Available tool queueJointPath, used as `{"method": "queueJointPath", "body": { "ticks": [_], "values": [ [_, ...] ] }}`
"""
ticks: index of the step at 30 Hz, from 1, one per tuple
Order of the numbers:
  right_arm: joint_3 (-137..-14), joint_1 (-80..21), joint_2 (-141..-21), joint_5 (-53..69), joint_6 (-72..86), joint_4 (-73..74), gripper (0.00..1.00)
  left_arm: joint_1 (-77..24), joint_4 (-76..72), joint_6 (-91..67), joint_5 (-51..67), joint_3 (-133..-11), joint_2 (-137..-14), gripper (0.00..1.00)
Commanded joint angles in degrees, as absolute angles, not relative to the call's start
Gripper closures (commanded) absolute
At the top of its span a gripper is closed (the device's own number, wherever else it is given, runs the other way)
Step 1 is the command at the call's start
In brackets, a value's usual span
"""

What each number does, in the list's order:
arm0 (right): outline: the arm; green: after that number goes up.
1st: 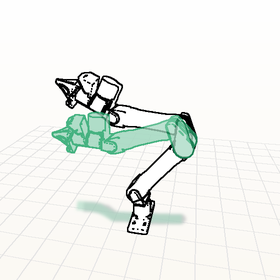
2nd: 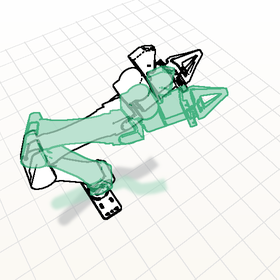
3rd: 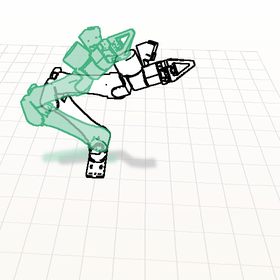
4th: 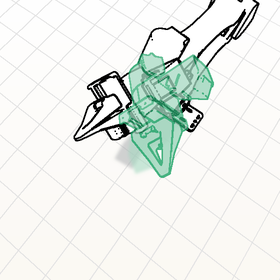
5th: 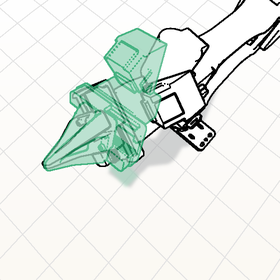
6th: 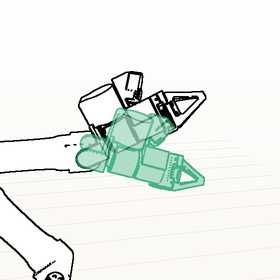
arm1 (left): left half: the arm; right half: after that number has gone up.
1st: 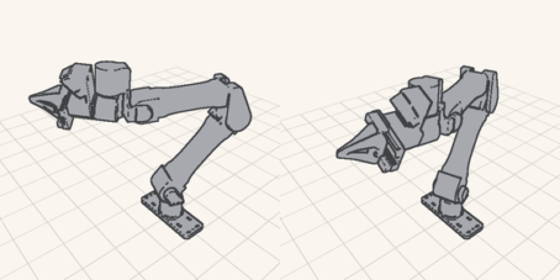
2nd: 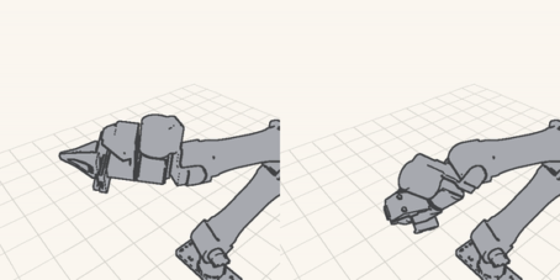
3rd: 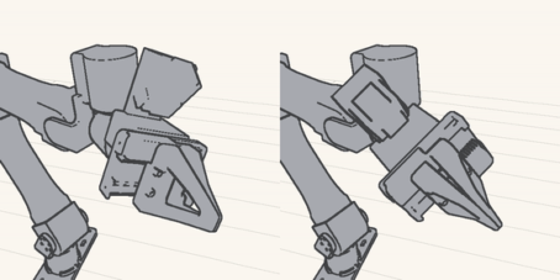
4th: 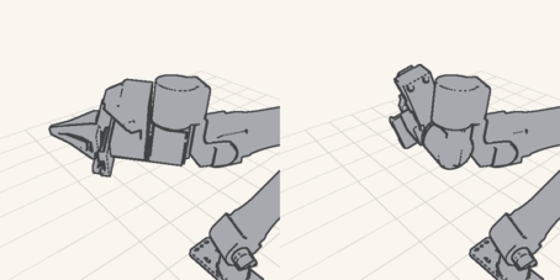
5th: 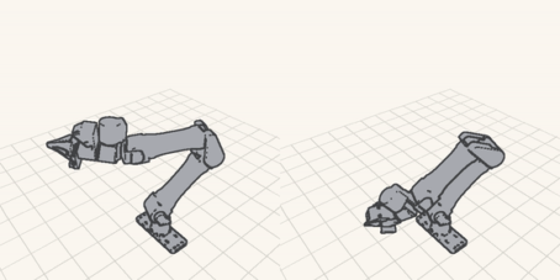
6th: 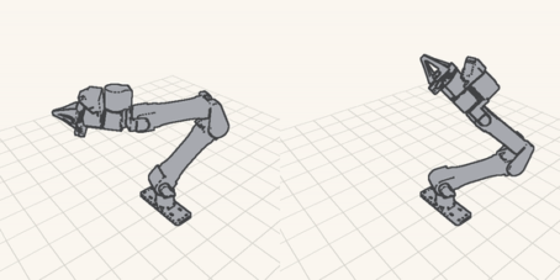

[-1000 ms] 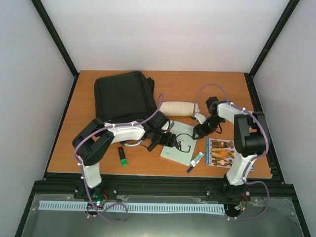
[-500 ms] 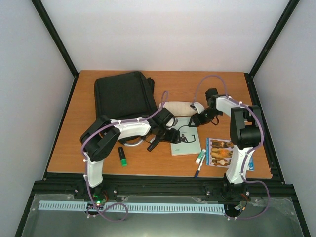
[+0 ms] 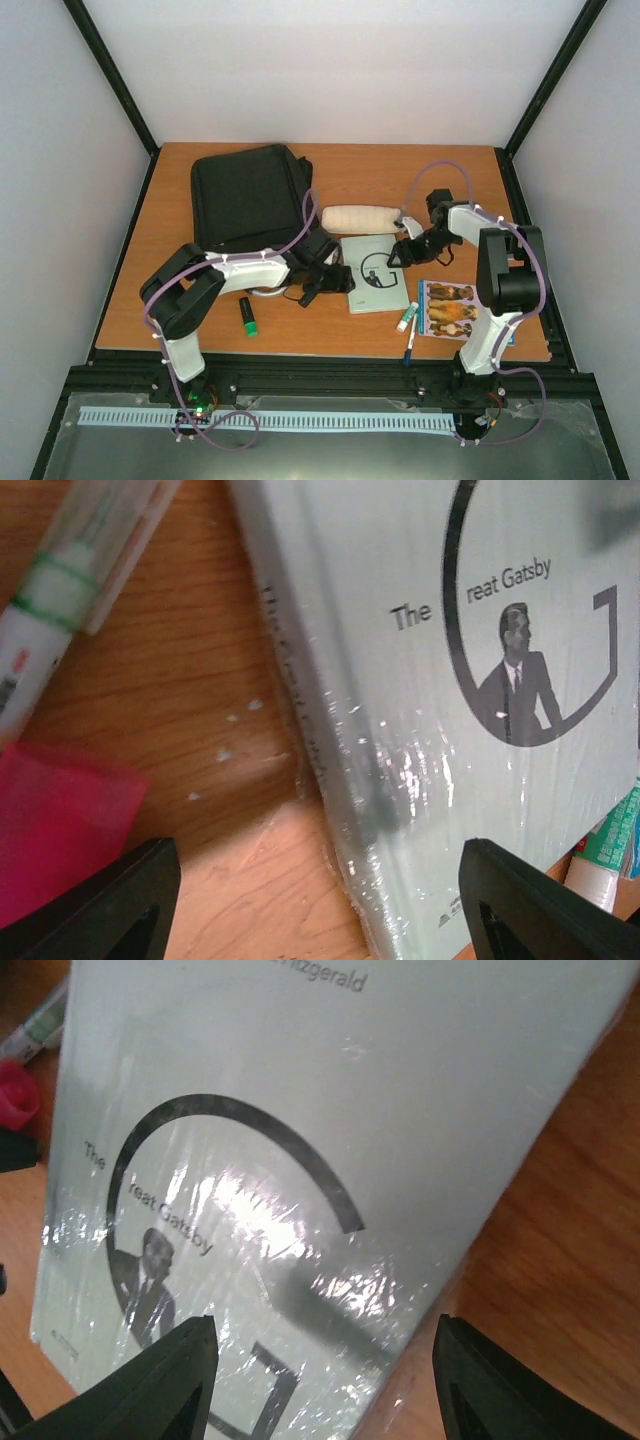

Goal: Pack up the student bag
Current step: Adjust the book at the center of the board, then pick up the book from the center of the board.

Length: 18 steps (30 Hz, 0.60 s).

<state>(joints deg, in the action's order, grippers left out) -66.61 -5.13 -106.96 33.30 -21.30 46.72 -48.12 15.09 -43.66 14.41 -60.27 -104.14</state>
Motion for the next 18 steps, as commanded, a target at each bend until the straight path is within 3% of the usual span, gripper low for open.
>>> {"method": "queueJointPath", "body": {
  "ticks": [1,9,18],
  "values": [
    [-64.76,-5.14,-103.65,34.45,-20.3,47.07,0.4,-48.54,6.71,-51.83,11.26,-55.52,-100.26,0.21],
    [-61.69,-5.17,-103.84,31.72,-18.03,43.5,0.46,-46.88,-5.2,-58.57,12.55,-50.78,-100.82,0.3],
    [-60.33,-5.19,-107.96,31.7,-18.84,42.24,0.51,-45.79,-12.8,-62.59,17.87,-51.21,-108.53,0.22]
  ]
}}
